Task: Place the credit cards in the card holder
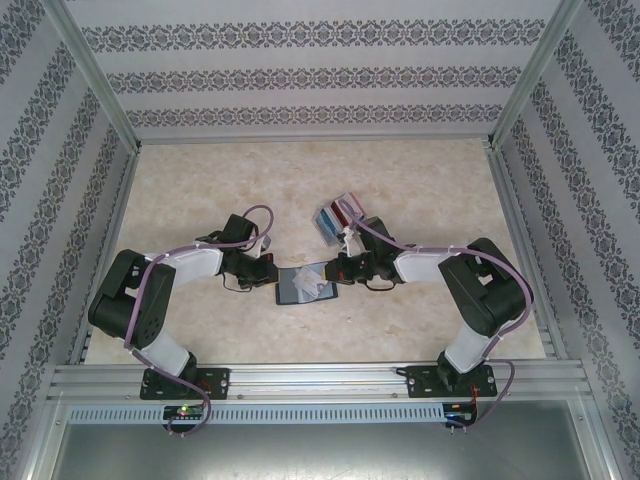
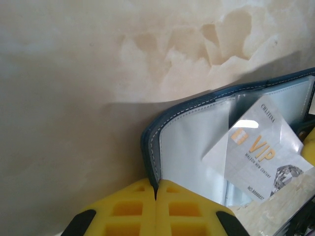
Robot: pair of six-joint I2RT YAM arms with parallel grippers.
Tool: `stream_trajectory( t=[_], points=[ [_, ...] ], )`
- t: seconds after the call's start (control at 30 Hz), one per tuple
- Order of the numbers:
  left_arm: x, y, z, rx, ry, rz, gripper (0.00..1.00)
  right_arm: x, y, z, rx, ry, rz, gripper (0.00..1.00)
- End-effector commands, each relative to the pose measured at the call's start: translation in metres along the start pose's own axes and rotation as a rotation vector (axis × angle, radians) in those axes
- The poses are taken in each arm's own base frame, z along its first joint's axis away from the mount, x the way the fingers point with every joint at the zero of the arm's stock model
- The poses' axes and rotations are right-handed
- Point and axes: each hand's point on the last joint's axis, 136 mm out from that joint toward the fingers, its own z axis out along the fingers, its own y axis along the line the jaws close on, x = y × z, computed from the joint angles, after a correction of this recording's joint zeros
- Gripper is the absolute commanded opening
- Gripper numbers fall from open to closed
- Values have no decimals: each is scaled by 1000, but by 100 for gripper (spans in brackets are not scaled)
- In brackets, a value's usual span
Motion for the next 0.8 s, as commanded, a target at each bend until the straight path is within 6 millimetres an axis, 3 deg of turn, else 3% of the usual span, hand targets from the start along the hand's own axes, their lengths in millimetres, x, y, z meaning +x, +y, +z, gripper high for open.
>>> stream_trajectory(
  t=[0.0, 0.17, 0.5, 0.57, 0.67, 0.77],
  points=[
    [5, 11, 4, -24, 6, -9, 0, -10, -8, 0, 39, -75, 31, 0],
    [7, 12, 5, -17, 8, -23, 0, -8, -10, 3, 58, -151, 61, 0],
    [8, 8, 9, 41, -15, -114, 0, 5, 7, 9, 79, -201, 67, 0],
    [8, 10, 9, 27, -19, -117, 0, 8, 7, 11, 88, -192, 67, 9],
    [7, 10, 8, 29, -24, -128, 0, 13, 7, 13, 88, -169, 68, 15],
    [7, 10, 8, 26, -23, -127, 0, 18, 8, 13, 90, -144, 48, 9]
  ],
)
